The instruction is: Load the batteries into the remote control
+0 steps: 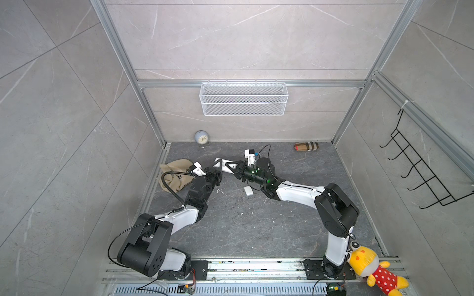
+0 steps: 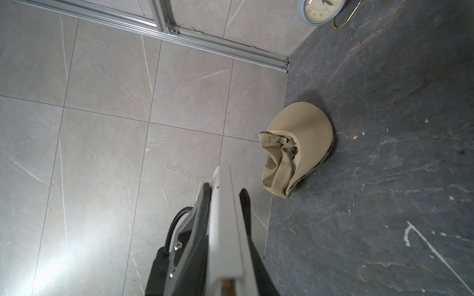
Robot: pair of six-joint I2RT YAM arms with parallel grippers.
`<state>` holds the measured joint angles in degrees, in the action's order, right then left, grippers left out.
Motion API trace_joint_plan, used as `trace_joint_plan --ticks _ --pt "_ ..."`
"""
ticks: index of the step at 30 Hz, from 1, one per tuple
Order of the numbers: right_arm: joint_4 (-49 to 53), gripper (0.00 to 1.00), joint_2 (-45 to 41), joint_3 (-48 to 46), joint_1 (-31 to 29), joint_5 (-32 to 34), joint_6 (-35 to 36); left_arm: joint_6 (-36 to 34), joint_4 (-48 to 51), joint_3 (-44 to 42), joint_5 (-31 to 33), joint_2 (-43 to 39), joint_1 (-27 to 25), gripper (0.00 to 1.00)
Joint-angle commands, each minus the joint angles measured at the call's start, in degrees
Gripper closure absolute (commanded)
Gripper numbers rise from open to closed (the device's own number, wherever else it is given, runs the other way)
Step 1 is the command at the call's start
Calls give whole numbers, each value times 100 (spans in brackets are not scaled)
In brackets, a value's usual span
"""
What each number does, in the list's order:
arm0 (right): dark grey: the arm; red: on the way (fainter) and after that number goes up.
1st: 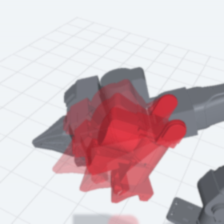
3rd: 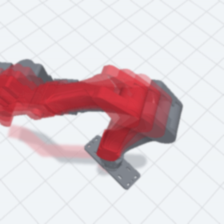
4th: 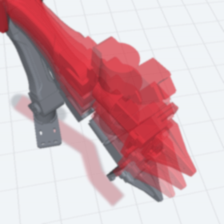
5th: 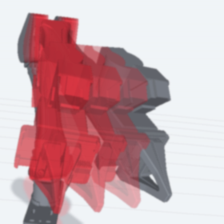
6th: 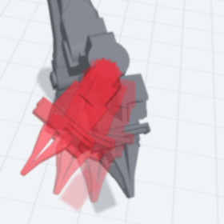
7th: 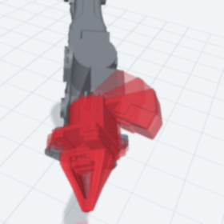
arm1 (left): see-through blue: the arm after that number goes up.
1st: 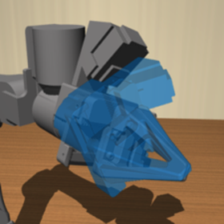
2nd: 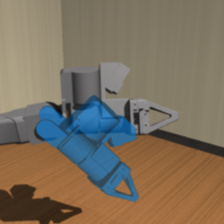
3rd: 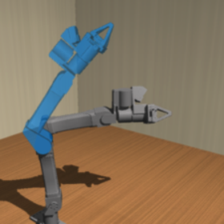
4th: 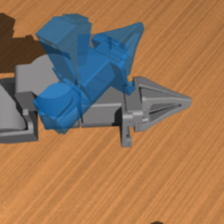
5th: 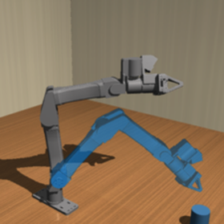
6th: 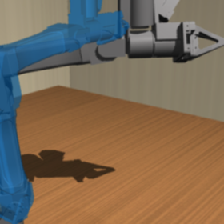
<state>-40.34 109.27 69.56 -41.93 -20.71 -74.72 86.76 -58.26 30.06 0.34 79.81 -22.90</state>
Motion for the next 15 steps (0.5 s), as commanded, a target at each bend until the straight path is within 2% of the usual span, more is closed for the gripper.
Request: trace_joint_plan --ticks 1,4,7,11,15 --pt "363 80 -109 45 149 -220 287 -291 114 18 -297 -389 29 36" --pt "611 82 -331 -104 416 -579 440 -452 988 118 -878 -691 297 29" --pt "770 84 -560 -263 664 -853 537 -680 1630 202 -1416 -895 622 29" --pt "647 83 -628 -288 722 -1010 431 -543 1373 195 -1798 -752 886 29" --pt "186 83 -435 -263 704 -1049 53 -408 1154 347 -1911 -520 888 29"
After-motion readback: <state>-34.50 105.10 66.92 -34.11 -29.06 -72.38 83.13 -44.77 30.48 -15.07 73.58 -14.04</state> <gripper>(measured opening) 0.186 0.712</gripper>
